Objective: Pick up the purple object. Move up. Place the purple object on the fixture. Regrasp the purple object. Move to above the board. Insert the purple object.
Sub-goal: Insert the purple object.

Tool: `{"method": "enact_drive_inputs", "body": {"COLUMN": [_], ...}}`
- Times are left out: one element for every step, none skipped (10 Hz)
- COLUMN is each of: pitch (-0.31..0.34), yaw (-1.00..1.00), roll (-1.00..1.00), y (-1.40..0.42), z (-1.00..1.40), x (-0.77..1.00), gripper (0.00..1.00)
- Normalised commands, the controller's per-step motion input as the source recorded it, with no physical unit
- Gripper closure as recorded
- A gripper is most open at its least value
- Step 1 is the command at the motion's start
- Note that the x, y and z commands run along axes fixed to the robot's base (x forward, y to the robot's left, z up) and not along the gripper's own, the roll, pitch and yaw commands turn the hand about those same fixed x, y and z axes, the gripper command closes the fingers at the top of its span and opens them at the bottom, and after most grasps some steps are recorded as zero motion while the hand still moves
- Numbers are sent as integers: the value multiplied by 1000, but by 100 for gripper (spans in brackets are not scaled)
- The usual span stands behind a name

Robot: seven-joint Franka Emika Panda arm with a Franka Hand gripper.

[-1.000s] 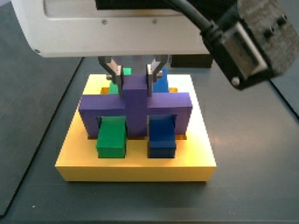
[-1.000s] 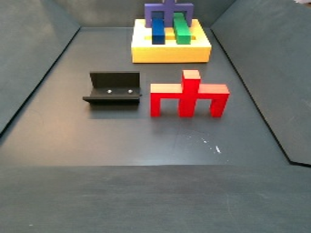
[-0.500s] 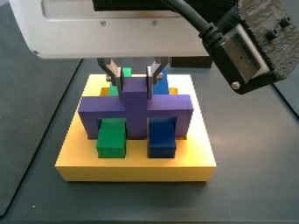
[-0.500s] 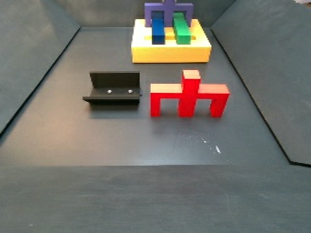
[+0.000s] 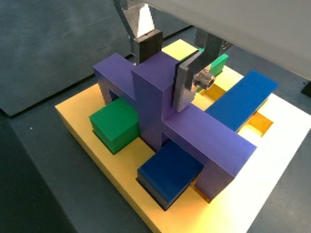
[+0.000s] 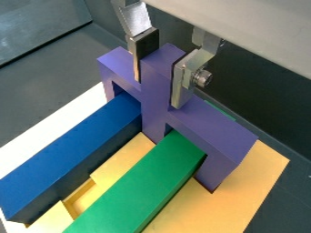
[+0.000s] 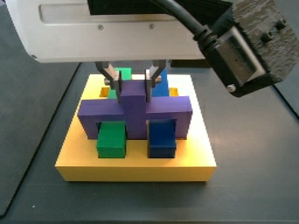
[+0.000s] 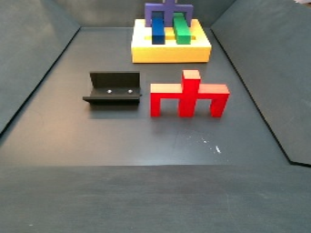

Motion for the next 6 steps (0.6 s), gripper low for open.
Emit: {"method": "enact_drive_inputs", "body": {"pitch": [-90,-87,-13,0,0,-40], "yaw": [0,0,0,0,0,0], "roll": [-123,-130,-194,-246,-231,-237], "y": [34,57,57,40,23,9], "z": [-417,-631,-400,103,194,0], "x": [0,0,91,31,0,23], "gripper": [100,100,100,100,100,100]}}
